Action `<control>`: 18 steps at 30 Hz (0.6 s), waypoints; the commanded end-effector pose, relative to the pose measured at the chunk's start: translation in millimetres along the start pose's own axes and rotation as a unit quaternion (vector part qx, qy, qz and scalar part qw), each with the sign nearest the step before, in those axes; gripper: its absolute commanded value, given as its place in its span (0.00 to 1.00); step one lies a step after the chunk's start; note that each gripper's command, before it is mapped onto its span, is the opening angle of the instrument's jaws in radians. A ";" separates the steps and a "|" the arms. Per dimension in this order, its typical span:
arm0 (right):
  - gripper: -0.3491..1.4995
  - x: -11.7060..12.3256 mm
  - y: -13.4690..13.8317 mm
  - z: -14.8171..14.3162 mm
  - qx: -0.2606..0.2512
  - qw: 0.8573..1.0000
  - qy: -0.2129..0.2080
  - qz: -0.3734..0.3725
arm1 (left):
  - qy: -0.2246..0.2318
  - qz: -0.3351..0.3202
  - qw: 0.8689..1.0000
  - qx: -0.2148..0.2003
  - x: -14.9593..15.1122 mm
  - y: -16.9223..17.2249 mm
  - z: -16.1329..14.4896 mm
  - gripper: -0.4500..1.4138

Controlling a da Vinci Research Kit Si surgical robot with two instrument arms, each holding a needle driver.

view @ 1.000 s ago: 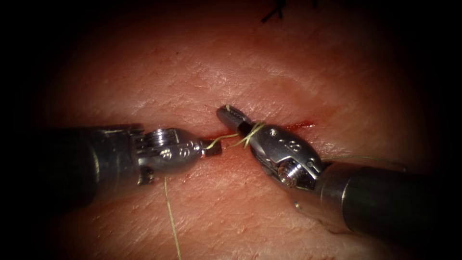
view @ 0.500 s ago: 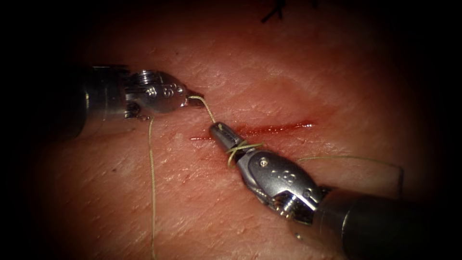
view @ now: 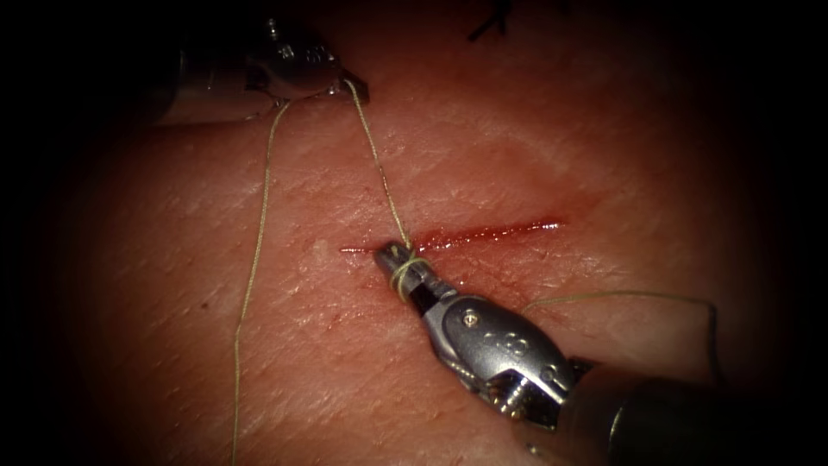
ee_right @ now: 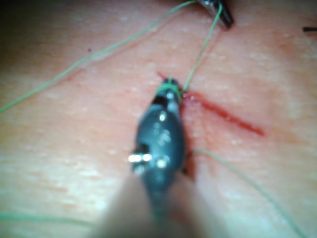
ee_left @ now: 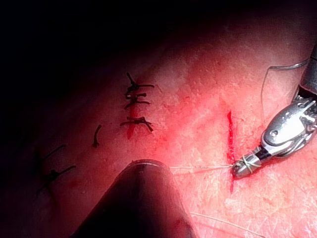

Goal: Wound Closure

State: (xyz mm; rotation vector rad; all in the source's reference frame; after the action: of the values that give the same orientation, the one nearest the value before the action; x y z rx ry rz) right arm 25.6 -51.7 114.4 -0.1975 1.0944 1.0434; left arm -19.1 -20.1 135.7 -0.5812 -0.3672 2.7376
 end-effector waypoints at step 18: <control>0.00 -1.4 -2.9 -3.0 0.027 0.999 -0.018 -0.040 | 0.002 -0.016 1.000 0.020 2.7 -10.9 1.6 0.00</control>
State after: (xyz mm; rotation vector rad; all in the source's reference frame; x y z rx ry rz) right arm 25.2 -55.7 112.5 -0.1773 1.0696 0.9403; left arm -19.1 -9.6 139.4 -0.5660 -0.3180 2.7006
